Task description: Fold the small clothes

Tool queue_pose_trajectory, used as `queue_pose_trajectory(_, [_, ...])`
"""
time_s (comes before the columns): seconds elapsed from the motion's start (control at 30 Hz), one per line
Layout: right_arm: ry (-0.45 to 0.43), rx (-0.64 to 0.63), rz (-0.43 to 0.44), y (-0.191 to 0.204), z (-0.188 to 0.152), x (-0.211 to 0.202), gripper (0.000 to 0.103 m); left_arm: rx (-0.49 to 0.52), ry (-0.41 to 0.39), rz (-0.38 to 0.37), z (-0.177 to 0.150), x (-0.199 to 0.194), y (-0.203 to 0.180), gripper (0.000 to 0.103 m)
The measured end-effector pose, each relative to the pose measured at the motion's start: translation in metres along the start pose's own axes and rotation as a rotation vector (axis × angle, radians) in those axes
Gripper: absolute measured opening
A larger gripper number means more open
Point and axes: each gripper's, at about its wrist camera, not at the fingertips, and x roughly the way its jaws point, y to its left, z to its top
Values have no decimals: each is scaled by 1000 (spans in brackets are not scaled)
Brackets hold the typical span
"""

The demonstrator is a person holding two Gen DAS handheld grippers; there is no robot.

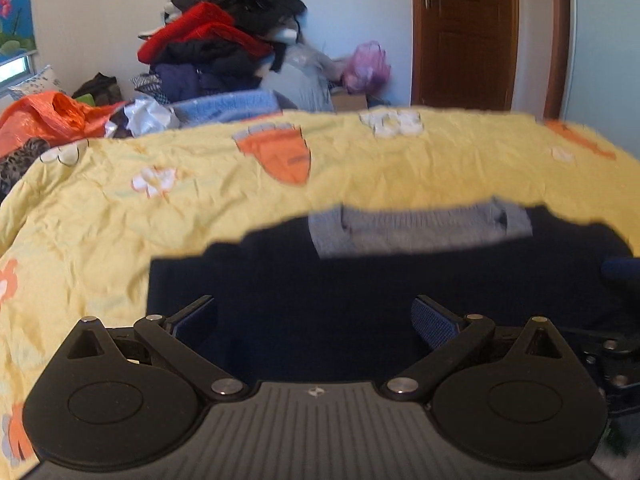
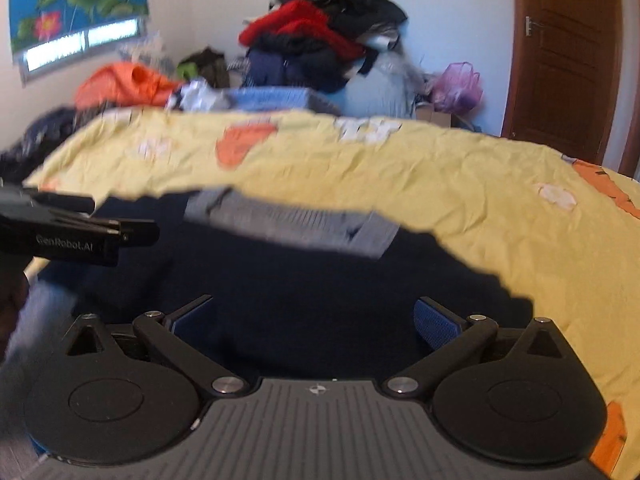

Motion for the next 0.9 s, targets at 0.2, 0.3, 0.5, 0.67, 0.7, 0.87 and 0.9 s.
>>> queue_pose_trajectory(0.2, [-11,-5,-34,-8,-20,3,103,-75,-4,-48,-29,12,17,103])
queue_pose_trajectory(0.3, [5,20,-82,-3,-19,-4,103,-80,-4,-39,-28,13,16,103])
queue_pose_trajectory(0.5, [55,-9,-48,32,-49,-36,103,-89,-7,-42,-28,12,17,103])
queue_pose_trajectory(0.67, [3,25,-40,25,-83,-73,103,-89,-18,-26,-30,9,16,103])
queue_pose_trajectory(0.7, [5,5,-40,25,-89,-80,103,-89,-22,-19,-31,7,15,103])
queue_pose_trajectory(0.87, [6,-12,-18,18,-123,-125,103,-93,-59,31,-43,-34,15,103])
queue_pose_trajectory(0.9, [4,-18,-19,17,-129,-133,103,-100,-75,-13,-50,-50,16,103])
